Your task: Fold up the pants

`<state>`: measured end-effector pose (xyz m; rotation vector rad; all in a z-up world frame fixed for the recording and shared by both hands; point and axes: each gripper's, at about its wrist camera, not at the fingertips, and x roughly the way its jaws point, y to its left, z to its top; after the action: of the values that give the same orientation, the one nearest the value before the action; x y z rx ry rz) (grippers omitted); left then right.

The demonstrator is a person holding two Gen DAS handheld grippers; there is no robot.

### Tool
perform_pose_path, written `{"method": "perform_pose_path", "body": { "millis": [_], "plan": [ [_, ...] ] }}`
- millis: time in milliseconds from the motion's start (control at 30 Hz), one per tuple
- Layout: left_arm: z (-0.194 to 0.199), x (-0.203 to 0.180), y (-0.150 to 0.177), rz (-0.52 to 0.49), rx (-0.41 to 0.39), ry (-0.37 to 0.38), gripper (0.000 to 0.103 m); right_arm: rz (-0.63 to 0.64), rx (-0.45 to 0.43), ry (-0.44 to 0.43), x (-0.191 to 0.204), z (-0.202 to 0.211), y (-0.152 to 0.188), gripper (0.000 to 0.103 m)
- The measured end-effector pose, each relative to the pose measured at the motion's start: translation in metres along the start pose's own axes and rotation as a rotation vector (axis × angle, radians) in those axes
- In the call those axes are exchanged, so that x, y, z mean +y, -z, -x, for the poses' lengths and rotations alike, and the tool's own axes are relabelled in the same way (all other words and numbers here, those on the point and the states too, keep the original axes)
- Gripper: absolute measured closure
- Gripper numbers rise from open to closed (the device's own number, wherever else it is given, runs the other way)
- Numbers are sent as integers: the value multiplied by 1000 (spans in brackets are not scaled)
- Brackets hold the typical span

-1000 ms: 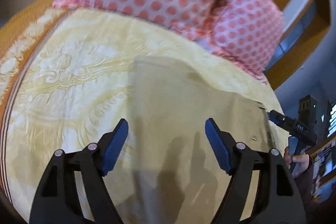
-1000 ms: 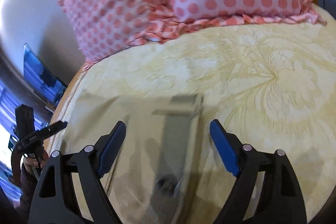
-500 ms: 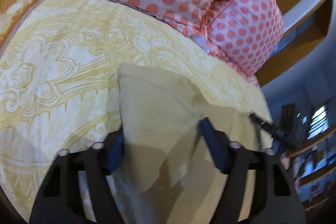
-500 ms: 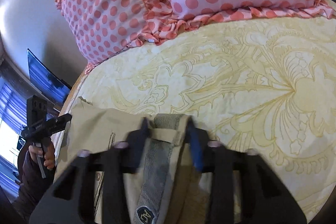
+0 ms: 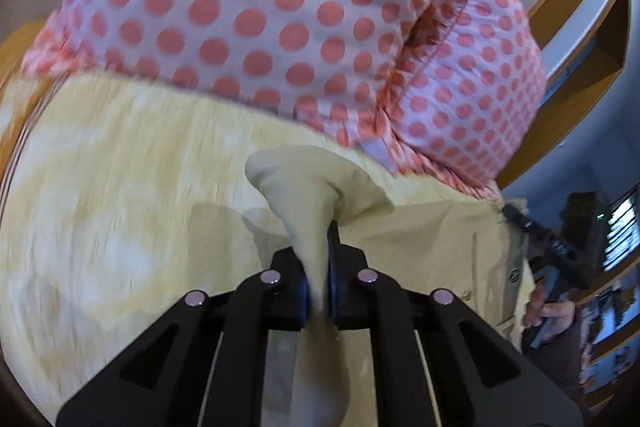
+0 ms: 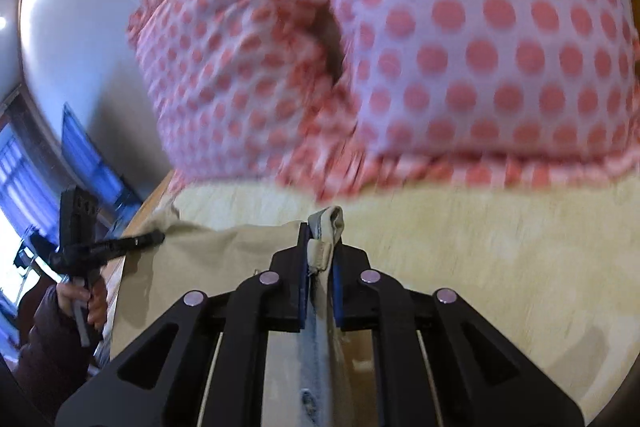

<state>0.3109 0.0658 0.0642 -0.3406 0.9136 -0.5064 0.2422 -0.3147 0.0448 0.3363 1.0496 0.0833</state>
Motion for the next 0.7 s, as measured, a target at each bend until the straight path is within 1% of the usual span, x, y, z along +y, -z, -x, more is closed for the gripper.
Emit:
{"method": "perform_pose_path", "body": {
  "millis": [67,100,167,200,267,333,367,400,433,467,500,567,600,633,667,700],
  "plan": [
    [-16,-3,-14,-21,-8,-43,96,-16,-8,36,-12,-15,-12,94],
    [-27,-2,-18,-28,3,-74,95,-40,18,54,-19,-25,-12,94],
    [-38,6,-12,-26,39,-100,95,-101,101,62,-31,-40,1,94],
    [-38,10,-8,-29,42,-103,95,-117,125,54,-33,-41,9,94],
    [-33,20,-4,-24,31,-81,94,-141,124,26,-33,-34,20,94],
    [-32,26,-5,-5,31,-69,91,-182,128,25,-34,-30,19,92],
    [-32,27,-5,-1,33,-71,91,-181,143,31,-33,-28,17,86],
    [-32,27,-5,-5,34,-79,88,-162,160,63,-30,-24,17,70],
    [-30,27,-4,-10,31,-89,86,-138,168,107,-28,-19,18,57],
    [-28,26,-4,-14,29,-95,84,-120,172,137,-26,-10,23,37],
    [-25,27,-3,-20,23,-102,83,-118,175,142,-27,-1,30,34],
    [-17,29,-2,-20,9,-108,76,-154,198,115,-30,16,47,35],
    [-11,32,-1,-16,3,-110,68,-185,208,86,-33,24,56,36],
    [-7,33,0,-17,-4,-116,63,-213,215,55,-34,31,65,37],
    [-3,34,1,-21,-11,-123,62,-232,226,38,-33,39,75,41],
    [3,34,3,-30,-22,-138,60,-240,232,33,-33,43,82,42]
  ]
}}
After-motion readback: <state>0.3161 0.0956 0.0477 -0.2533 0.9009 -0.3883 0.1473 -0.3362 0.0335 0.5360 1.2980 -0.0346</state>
